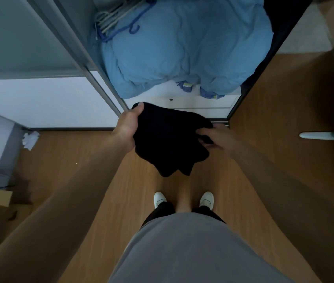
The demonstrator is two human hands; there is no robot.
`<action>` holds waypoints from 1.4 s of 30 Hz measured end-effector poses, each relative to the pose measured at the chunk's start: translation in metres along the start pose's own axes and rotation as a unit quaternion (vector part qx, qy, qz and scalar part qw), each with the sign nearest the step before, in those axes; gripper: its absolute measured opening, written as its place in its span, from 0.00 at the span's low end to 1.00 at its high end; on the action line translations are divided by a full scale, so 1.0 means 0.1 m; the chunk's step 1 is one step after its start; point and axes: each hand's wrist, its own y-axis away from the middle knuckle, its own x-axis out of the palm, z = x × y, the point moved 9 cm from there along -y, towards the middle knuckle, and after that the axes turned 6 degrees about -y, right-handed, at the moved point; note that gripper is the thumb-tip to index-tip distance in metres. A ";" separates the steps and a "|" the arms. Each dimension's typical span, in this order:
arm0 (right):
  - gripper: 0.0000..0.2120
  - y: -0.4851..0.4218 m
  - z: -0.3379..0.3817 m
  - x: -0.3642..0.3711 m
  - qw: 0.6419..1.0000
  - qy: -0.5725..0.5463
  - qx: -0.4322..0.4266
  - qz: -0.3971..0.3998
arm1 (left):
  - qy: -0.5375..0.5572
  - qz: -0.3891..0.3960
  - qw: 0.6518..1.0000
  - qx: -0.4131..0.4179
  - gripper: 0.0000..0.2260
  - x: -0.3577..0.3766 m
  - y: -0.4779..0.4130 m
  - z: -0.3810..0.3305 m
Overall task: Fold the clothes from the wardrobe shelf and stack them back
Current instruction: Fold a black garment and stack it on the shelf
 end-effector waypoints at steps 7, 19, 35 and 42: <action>0.13 0.00 0.65 -0.09 0.941 -0.326 -0.089 0.023 | -0.009 0.058 0.997 -0.052 0.14 0.22 0.05 0.16; 0.32 0.19 -0.08 0.84 0.928 -0.288 0.060 0.228 | 0.078 0.128 0.987 -0.054 0.19 0.40 0.21 -0.22; 0.45 0.44 0.30 0.85 0.976 -0.005 -0.090 0.200 | 0.007 0.095 0.994 -0.049 0.20 0.44 0.23 -0.23; 0.20 0.57 0.47 0.89 0.980 -0.059 -0.105 0.158 | -0.069 0.091 0.991 0.074 0.24 0.30 0.10 -0.44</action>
